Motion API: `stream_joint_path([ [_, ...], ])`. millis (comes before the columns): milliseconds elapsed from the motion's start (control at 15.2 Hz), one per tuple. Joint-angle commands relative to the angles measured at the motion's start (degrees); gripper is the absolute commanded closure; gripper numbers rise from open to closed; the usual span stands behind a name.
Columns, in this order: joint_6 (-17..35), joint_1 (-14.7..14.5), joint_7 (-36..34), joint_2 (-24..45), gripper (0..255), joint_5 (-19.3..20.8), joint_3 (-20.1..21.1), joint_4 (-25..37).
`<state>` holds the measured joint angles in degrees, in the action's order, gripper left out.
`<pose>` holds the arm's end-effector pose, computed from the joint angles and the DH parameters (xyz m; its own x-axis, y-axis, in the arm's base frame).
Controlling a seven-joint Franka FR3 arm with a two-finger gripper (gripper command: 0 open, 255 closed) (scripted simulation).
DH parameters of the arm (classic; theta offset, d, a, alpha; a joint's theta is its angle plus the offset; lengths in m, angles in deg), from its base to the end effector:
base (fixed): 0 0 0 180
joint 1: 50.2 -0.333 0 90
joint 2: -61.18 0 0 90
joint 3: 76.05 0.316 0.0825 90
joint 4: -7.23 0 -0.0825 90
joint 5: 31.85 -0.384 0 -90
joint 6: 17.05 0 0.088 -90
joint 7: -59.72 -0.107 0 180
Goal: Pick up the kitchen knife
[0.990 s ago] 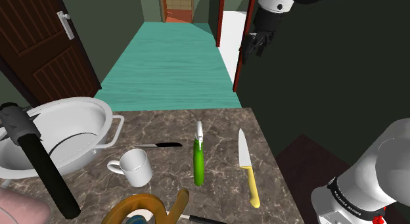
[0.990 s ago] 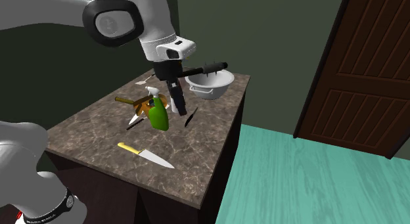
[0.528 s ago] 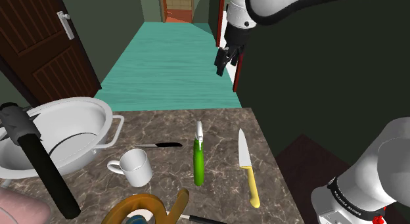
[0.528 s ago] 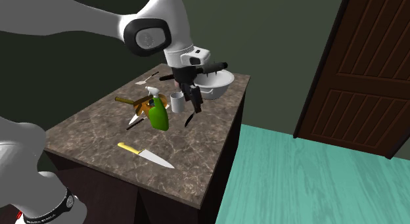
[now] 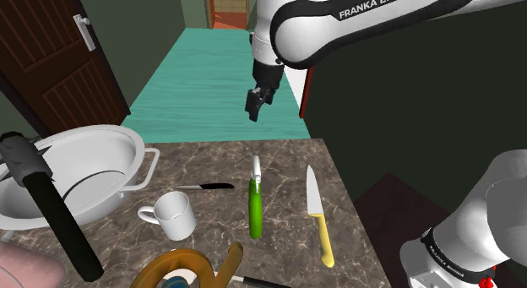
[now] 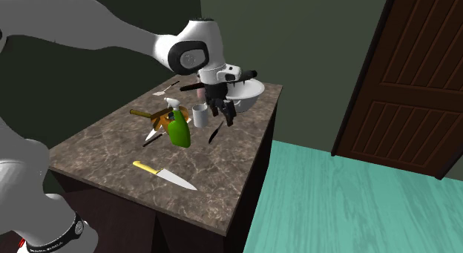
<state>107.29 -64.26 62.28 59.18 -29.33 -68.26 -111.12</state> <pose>0.5148 0.2052 0.4613 0.8912 0.4327 0.1360 0.4300 -0.9014 0.0502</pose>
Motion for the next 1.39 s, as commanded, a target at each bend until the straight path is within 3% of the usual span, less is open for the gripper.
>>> stream_joint_path([
  [0, 1.1, -1.0, 0.4, 3.3, 0, 0.6, 1.0, 1.8],
  [1320, 5.8, -12.1, 3.9, 32.3, 0, 10.2, 6.9, 21.1],
])
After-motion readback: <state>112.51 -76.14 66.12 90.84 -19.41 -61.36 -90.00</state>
